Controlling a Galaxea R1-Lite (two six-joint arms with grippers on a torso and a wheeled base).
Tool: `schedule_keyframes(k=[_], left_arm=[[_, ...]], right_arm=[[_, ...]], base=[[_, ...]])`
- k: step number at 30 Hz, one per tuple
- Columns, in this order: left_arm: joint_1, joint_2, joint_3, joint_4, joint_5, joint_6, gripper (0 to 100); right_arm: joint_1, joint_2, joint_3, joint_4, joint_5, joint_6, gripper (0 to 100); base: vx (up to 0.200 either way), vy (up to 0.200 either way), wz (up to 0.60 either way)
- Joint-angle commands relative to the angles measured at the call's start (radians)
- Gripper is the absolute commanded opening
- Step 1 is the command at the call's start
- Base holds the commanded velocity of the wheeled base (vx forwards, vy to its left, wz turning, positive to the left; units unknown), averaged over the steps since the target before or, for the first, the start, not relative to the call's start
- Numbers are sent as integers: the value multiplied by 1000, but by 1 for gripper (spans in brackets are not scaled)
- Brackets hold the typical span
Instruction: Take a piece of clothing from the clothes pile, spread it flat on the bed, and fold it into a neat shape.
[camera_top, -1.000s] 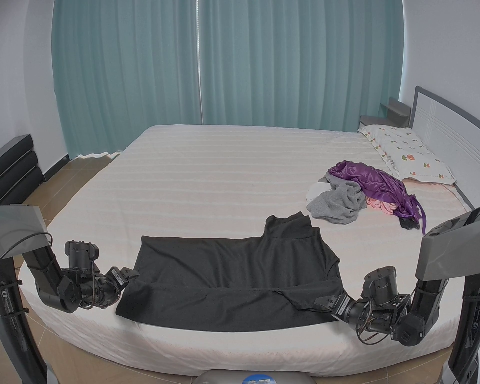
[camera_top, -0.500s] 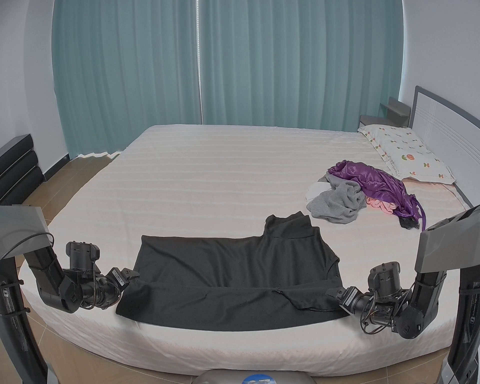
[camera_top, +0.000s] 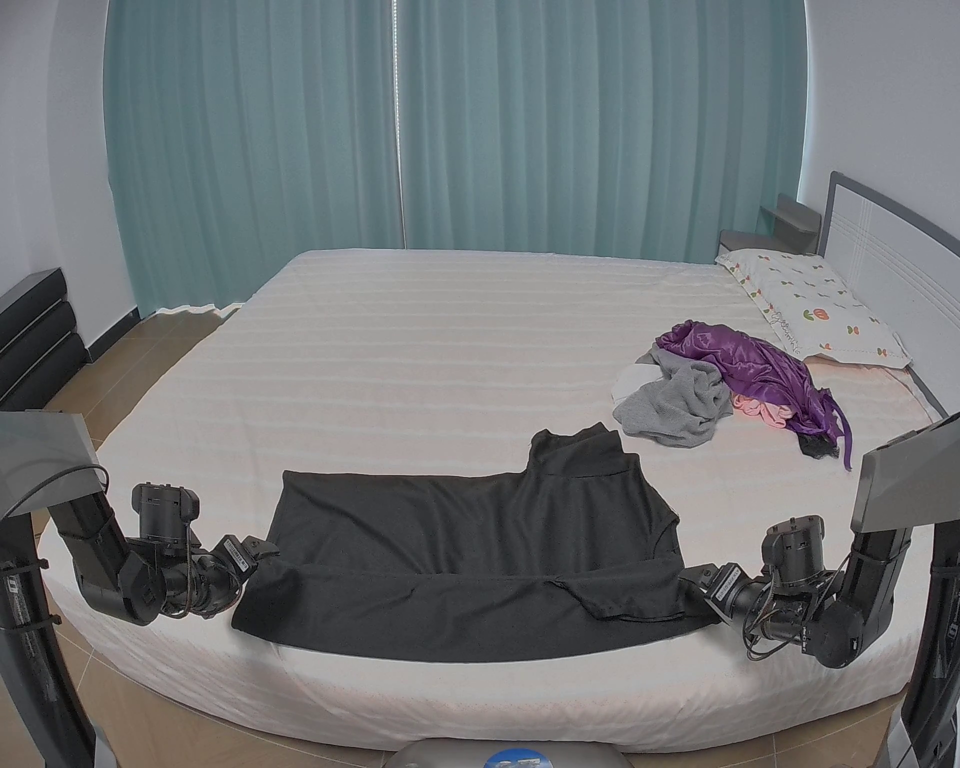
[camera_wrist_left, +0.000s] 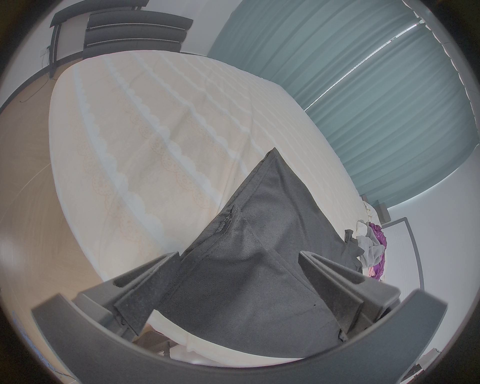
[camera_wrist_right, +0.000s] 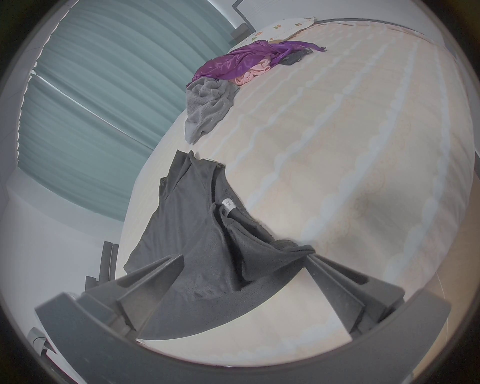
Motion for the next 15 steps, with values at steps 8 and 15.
schedule_keyframes(k=[8,15], left_arm=[[10,1,-3,0,2,-1,100],[15,0,-7,1,2,-1,100]], right_arm=[[-42,-58,26,-6,11,-10,100],[-46,-71,57,-63,119,-105,100]], base=[[0,0,0],[0,0,0]])
